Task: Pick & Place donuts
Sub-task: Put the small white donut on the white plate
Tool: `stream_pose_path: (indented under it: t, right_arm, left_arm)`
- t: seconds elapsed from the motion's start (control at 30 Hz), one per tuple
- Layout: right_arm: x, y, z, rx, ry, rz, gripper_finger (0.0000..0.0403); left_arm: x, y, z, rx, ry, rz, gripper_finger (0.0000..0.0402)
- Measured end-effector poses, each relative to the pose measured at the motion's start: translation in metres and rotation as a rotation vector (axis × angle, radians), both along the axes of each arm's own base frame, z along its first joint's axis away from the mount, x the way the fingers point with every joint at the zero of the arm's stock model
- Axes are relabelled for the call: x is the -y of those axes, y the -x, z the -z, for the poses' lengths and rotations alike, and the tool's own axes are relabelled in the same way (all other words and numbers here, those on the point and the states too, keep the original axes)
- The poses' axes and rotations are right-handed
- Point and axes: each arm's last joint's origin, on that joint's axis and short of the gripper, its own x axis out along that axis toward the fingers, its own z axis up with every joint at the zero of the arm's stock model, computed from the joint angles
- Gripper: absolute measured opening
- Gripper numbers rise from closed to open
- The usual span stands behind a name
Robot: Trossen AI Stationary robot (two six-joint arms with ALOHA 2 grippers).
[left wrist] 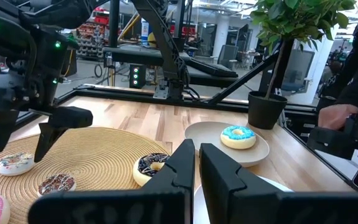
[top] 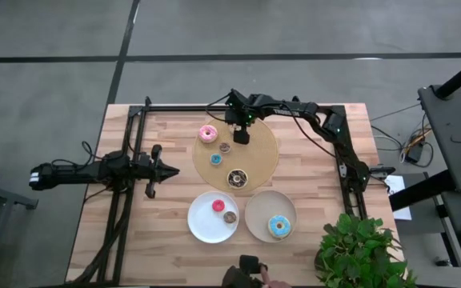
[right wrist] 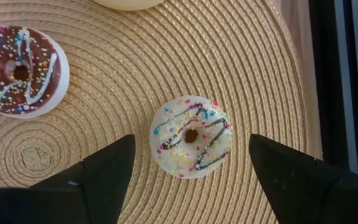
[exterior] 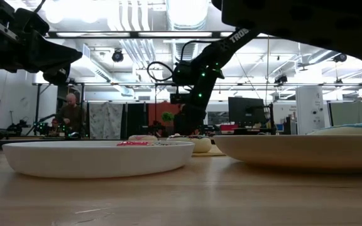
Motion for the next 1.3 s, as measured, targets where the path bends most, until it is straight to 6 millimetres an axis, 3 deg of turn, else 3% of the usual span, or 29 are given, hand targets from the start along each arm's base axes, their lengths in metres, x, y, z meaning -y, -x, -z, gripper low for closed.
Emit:
stream_pose_path:
  t: [1.3]
  right_arm:
    - [0.0031, 0.0002, 0.0039, -0.006, 0.034, -0.019, 0.0302]
  left_arm:
    - [0.0000, 0.0000, 0.0000, 0.000, 0.000, 0.001, 0.0000]
